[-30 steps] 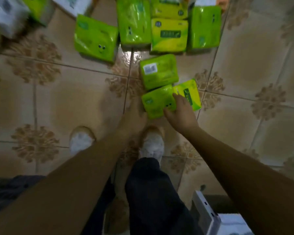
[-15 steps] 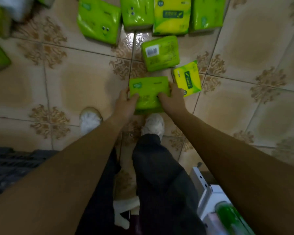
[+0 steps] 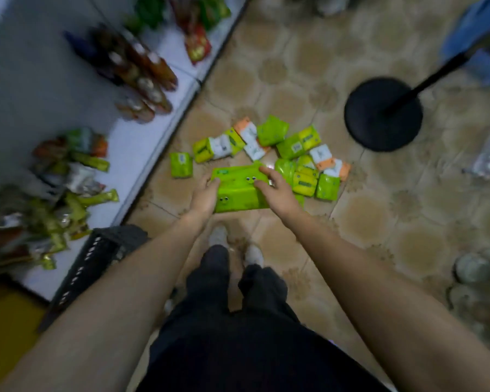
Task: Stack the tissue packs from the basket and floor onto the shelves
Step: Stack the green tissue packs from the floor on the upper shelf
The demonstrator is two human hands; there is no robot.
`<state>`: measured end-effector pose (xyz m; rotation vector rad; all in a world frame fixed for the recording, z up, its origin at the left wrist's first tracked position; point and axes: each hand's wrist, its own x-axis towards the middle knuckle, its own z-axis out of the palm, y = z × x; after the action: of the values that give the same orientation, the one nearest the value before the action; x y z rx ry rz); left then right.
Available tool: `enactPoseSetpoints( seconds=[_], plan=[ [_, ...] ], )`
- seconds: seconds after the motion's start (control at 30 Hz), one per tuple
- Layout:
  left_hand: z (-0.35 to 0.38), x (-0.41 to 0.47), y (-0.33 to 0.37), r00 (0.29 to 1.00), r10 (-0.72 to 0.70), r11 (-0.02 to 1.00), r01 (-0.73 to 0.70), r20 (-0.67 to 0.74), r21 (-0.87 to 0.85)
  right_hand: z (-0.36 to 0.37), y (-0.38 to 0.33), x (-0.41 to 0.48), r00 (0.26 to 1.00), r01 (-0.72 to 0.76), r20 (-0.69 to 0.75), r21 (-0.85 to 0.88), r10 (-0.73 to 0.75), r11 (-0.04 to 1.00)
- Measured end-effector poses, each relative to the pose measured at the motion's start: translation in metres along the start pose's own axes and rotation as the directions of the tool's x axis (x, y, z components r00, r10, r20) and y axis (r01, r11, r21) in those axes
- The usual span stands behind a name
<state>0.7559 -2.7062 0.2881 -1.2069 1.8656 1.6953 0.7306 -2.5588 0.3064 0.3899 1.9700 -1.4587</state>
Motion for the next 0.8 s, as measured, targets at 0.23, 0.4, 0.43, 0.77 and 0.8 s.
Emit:
enactPoseSetpoints(
  seconds=[0.23, 0.4, 0.43, 0.77, 0.8],
  plan=[
    [-0.122, -0.098, 0.092, 0.905, 0.378, 0.913, -0.400, -0.197, -0.085, 0.050, -0.175, -0.065, 0.885, 0.434, 0.257, -0.159, -0.388, 0.887],
    [-0.222, -0.161, 0.154, 0.726, 0.551, 0.786, -0.617, -0.412, -0.036, 0.113, -0.286, -0.118, 0.659, 0.735, 0.363, -0.122, -0.659, 0.668],
    [-0.244, -0.174, 0.163, 0.680, 0.572, 0.757, -0.653, -0.459, -0.023, 0.129, -0.303, -0.130, 0.615, 0.773, 0.368, -0.108, -0.697, 0.625],
    [-0.441, -0.258, 0.156, 0.308, 0.574, 0.634, -0.753, -0.758, 0.175, 0.310, -0.374, -0.236, 0.232, 0.965, 0.554, -0.030, -0.799, 0.260],
    [-0.460, -0.262, 0.153, 0.279, 0.574, 0.631, -0.750, -0.770, 0.198, 0.329, -0.379, -0.245, 0.217, 0.969, 0.552, -0.023, -0.805, 0.245]
  ],
)
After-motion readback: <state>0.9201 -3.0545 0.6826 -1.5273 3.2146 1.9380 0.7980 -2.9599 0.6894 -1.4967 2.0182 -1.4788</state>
